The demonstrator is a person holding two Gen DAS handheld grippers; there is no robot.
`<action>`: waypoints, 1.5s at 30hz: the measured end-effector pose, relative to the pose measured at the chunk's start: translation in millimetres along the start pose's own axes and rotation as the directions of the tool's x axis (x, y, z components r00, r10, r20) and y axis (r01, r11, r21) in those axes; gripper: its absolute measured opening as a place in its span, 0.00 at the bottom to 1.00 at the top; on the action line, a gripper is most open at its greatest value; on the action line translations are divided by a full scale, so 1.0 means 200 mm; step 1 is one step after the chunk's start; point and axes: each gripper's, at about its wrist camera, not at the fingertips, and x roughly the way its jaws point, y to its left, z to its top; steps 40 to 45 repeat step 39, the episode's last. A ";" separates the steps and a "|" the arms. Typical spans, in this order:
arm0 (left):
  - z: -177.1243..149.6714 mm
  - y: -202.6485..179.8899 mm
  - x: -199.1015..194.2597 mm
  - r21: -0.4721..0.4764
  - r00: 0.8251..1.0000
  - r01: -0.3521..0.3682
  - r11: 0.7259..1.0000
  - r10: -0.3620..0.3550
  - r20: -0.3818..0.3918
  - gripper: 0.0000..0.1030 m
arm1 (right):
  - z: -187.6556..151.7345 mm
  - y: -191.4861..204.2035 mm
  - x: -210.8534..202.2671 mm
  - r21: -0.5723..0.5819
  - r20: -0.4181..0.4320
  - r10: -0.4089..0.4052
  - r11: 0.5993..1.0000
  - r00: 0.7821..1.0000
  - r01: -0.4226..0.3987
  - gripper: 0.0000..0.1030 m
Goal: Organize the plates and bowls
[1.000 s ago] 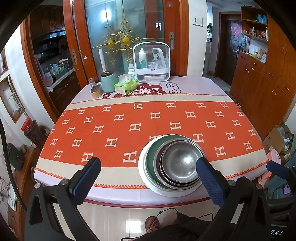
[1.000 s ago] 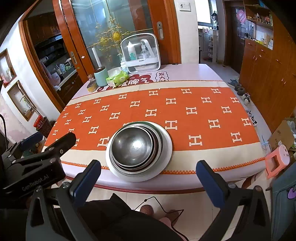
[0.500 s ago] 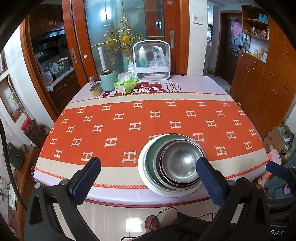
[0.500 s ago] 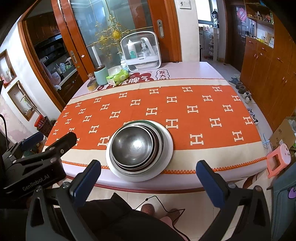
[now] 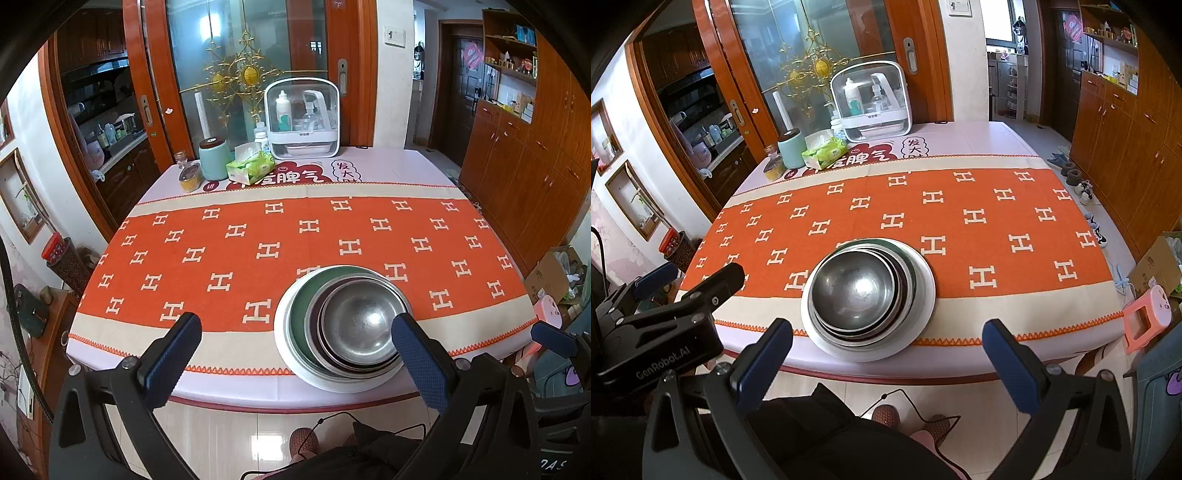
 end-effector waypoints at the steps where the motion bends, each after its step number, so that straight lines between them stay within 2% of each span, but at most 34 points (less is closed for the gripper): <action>1: 0.00 0.00 0.00 0.000 1.000 0.000 1.000 0.000 0.000 0.99 | -0.01 0.00 0.01 0.000 0.000 0.000 1.000 1.000 0.000 1.00; 45: -0.01 0.01 0.02 0.003 1.000 0.002 1.000 -0.002 -0.009 0.99 | -0.01 -0.01 0.02 0.004 -0.009 0.002 1.000 1.000 -0.002 1.00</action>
